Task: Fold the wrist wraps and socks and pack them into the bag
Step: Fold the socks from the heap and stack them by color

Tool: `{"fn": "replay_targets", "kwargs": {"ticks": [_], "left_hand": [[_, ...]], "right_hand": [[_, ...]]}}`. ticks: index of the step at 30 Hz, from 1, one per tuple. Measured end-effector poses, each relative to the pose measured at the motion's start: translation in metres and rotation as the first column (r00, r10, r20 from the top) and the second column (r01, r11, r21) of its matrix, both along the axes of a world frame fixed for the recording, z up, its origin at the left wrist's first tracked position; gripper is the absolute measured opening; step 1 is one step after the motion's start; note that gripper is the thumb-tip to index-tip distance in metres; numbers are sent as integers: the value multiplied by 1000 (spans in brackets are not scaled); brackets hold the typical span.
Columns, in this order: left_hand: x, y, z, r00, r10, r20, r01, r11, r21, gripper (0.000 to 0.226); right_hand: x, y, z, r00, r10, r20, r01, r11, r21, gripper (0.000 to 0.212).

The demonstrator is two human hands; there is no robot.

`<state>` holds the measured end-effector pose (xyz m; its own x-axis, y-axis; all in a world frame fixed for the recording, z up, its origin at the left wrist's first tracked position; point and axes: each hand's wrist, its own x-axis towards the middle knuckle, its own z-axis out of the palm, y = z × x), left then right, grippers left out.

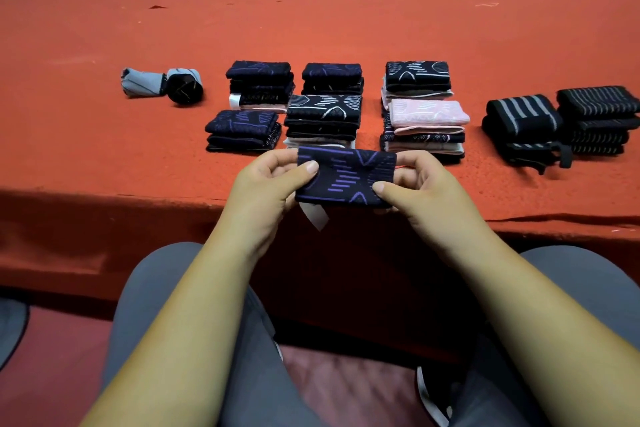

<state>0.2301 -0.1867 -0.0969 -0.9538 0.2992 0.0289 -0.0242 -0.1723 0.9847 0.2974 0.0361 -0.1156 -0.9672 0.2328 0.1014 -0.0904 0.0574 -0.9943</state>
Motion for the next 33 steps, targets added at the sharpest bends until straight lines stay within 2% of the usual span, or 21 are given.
{"fn": "replay_targets", "kwargs": {"ticks": [2, 4, 6, 10, 14, 19, 22, 27, 33], "left_hand": [[0, -1, -2, 997, -53, 57, 54, 999, -5, 28], [0, -4, -5, 998, -48, 39, 52, 992, -117, 27], [-2, -9, -6, 1000, 11, 4, -10, 980, -199, 25], [-10, -18, -7, 972, 227, -56, -233, 943, -237, 36], [-17, -28, -7, 935, 308, -179, -343, 914, -218, 30], [-33, -50, 0, 918, 321, -233, -371, 901, -223, 8], [-44, -62, 9, 903, 352, -247, -403, 892, -202, 13], [-81, -80, 33, 848, 413, -331, -501, 829, -248, 21], [-131, -86, 50, 841, 439, -315, -525, 802, -284, 27]], "right_hand": [[-4, -3, -3, 998, -63, -2, 63, 998, 8, 30], [-6, -8, -5, 995, -96, 9, 95, 995, 26, 28], [-7, -15, -5, 993, -117, 6, 116, 992, 42, 25], [-9, -32, -2, 978, -202, -59, 206, 975, 80, 34], [-17, -50, 2, 971, -217, -98, 236, 936, 261, 22], [-36, -72, 16, 971, -205, -120, 229, 944, 238, 13], [-57, -85, 20, 975, -178, -134, 207, 945, 252, 8], [-96, -107, 31, 973, -69, -219, 156, 899, 409, 28], [-140, -127, 32, 960, -63, -271, 198, 840, 505, 20]]}}
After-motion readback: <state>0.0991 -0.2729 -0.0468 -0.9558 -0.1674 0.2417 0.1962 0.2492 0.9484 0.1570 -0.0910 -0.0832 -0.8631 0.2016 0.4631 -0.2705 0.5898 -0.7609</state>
